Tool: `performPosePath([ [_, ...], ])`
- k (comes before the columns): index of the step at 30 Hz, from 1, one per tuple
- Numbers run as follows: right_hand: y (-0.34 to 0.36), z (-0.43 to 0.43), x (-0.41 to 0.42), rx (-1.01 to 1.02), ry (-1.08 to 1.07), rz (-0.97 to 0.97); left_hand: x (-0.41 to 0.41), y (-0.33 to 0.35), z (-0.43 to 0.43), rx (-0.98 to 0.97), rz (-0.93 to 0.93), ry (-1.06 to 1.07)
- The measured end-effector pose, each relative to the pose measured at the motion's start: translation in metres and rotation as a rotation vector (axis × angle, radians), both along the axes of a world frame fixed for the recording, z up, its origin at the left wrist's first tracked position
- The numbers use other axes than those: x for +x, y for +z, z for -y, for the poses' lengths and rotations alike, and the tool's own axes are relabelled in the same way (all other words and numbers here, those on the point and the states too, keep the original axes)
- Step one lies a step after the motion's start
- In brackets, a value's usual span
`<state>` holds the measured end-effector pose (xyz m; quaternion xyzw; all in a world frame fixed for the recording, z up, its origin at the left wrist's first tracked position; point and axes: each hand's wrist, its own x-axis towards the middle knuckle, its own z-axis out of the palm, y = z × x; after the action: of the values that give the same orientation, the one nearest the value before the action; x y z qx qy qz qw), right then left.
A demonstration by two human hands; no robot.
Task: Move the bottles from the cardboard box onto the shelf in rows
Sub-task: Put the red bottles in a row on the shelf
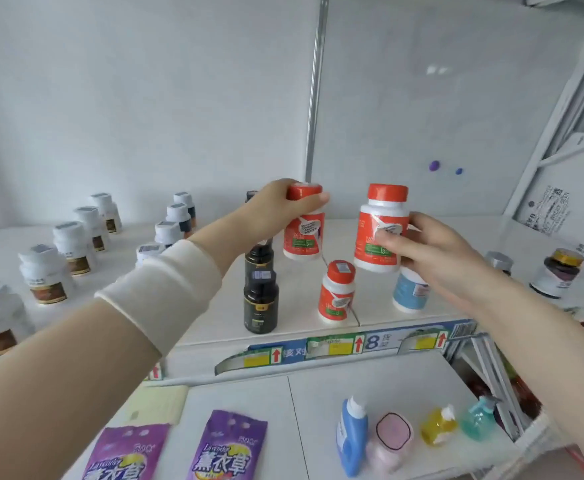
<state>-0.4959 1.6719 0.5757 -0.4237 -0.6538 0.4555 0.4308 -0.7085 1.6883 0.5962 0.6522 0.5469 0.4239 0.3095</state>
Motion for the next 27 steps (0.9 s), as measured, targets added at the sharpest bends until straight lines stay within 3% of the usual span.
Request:
performPosePath([
  [12,-0.030,-0.154,-0.039,-0.154,0.091,0.415,0.000,-0.039,-0.160,-0.156,-0.490,-0.050],
  [20,-0.050,-0.165,-0.049,-0.204,0.230,0.614,-0.003,-0.057,-0.181,-0.242,-0.590,-0.050],
  [27,-0.051,-0.168,-0.055,-0.214,0.290,0.656,-0.006,-0.059,-0.183,-0.254,-0.556,-0.045],
])
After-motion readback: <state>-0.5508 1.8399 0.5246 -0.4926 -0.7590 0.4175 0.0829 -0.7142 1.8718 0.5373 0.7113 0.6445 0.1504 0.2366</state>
